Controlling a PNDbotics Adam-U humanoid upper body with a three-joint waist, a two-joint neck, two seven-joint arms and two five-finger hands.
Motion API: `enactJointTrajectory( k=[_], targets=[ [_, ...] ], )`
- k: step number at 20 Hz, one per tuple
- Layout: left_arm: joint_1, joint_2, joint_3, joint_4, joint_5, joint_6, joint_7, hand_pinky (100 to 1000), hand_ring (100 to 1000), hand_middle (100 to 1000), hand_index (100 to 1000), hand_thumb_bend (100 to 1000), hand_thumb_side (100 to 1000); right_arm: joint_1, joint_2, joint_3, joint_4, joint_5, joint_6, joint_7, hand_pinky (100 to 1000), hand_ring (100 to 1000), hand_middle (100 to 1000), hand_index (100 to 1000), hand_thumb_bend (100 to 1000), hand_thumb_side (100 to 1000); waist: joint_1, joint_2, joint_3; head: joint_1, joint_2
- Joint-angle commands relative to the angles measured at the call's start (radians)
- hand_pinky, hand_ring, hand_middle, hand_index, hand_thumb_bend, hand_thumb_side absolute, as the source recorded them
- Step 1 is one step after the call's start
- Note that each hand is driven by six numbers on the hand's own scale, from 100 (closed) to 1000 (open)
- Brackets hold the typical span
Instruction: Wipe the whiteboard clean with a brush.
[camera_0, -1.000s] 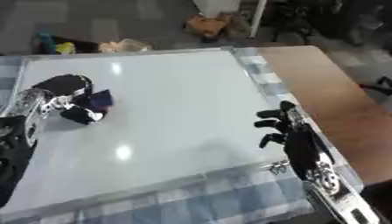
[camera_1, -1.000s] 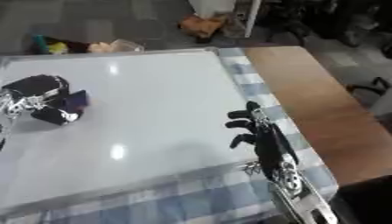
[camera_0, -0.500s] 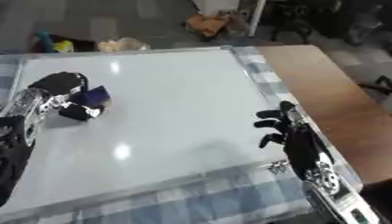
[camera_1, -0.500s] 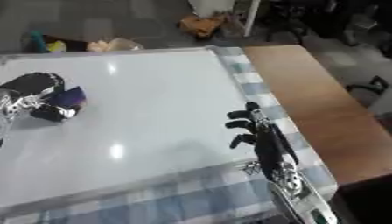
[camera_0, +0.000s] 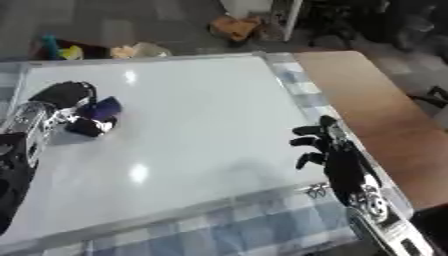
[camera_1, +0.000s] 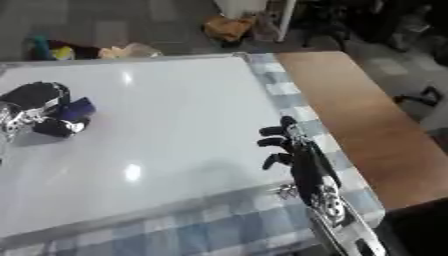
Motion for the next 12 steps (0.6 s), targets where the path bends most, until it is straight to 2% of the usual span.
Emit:
enactJointTrajectory(
  k=[1, 6, 12],
  targets=[
    [0.0, 0.031, -0.002, 0.015, -0.037, 0.018, 0.018, 665, 703, 635, 231, 1000, 617, -0.007, -0.009, -0.005, -0.015, 0.006, -0.001, 0.002, 378, 686, 698, 657, 100, 1000, 0.0, -0.005, 0.0, -0.001, 0.0],
    [0.004, 0.026, -0.005, 0.024, -0.103, 0.064, 0.061, 665, 705, 638, 230, 1000, 620, -0.008, -0.009, -0.005, -0.015, 0.005, -0.001, 0.002, 378, 686, 699, 657, 100, 1000, 0.0, -0.006, 0.002, -0.001, 0.0],
    [0.015, -0.007, -0.012, 0.032, -0.087, 0.024, 0.051, 656, 683, 612, 249, 1000, 637, -0.009, -0.006, -0.005, -0.015, 0.005, -0.001, 0.004, 378, 686, 699, 657, 100, 1000, -0.003, -0.007, 0.002, 0.0, 0.0]
  ],
)
